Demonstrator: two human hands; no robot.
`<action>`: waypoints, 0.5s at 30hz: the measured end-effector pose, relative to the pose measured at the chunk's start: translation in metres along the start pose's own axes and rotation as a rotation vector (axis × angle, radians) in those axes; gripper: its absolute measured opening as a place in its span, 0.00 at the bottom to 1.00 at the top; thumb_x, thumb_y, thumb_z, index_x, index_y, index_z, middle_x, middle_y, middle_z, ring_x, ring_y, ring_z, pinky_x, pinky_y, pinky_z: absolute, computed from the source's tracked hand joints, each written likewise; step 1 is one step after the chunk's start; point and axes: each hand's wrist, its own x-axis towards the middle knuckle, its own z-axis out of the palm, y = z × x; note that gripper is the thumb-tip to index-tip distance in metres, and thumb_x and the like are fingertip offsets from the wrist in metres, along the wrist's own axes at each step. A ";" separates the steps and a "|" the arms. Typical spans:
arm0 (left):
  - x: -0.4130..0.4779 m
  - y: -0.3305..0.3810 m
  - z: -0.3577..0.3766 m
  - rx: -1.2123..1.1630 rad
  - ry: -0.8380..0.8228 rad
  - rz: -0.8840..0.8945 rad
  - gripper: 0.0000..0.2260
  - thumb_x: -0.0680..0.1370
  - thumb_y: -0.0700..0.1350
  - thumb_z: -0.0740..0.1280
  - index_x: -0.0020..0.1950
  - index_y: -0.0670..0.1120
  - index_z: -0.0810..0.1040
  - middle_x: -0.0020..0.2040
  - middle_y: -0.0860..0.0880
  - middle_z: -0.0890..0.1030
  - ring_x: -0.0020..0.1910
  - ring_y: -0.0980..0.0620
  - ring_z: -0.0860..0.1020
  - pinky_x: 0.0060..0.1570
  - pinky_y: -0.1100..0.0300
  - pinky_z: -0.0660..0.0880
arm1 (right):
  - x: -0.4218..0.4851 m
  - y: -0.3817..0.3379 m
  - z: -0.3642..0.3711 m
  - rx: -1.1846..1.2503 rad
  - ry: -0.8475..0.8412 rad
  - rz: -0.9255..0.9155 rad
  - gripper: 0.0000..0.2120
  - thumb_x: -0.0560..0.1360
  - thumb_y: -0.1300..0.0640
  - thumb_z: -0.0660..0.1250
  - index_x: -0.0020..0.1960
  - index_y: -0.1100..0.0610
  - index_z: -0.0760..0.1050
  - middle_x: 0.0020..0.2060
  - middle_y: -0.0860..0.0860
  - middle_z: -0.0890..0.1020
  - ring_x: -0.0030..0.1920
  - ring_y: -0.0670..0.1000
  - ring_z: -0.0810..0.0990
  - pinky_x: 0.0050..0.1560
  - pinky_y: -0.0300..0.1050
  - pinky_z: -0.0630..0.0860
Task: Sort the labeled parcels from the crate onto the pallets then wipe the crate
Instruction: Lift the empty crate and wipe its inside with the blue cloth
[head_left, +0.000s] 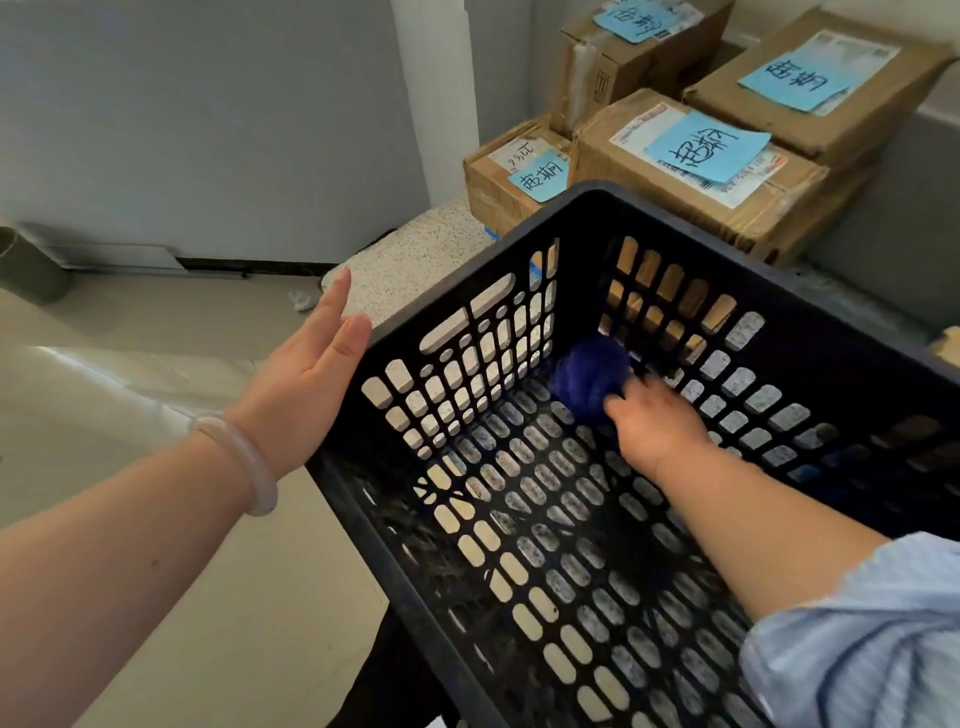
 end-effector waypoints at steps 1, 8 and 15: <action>0.001 -0.001 0.000 -0.007 0.005 -0.006 0.31 0.76 0.68 0.47 0.78 0.64 0.48 0.76 0.58 0.64 0.75 0.56 0.59 0.72 0.60 0.53 | -0.001 -0.007 0.001 0.060 -0.017 0.052 0.18 0.78 0.60 0.59 0.68 0.54 0.69 0.66 0.56 0.68 0.63 0.59 0.68 0.60 0.51 0.70; 0.000 -0.003 -0.001 0.033 -0.009 -0.026 0.29 0.75 0.70 0.47 0.76 0.68 0.48 0.76 0.56 0.65 0.74 0.50 0.63 0.74 0.46 0.58 | -0.042 -0.099 0.023 0.544 -0.089 -0.048 0.04 0.78 0.58 0.61 0.52 0.52 0.72 0.63 0.52 0.65 0.53 0.52 0.75 0.58 0.49 0.74; 0.003 -0.007 -0.002 0.009 -0.019 -0.031 0.32 0.71 0.75 0.48 0.74 0.71 0.49 0.75 0.58 0.66 0.74 0.51 0.64 0.73 0.45 0.59 | -0.086 -0.103 0.038 0.440 -0.271 -0.555 0.09 0.77 0.55 0.59 0.55 0.50 0.74 0.60 0.50 0.66 0.54 0.54 0.73 0.60 0.53 0.72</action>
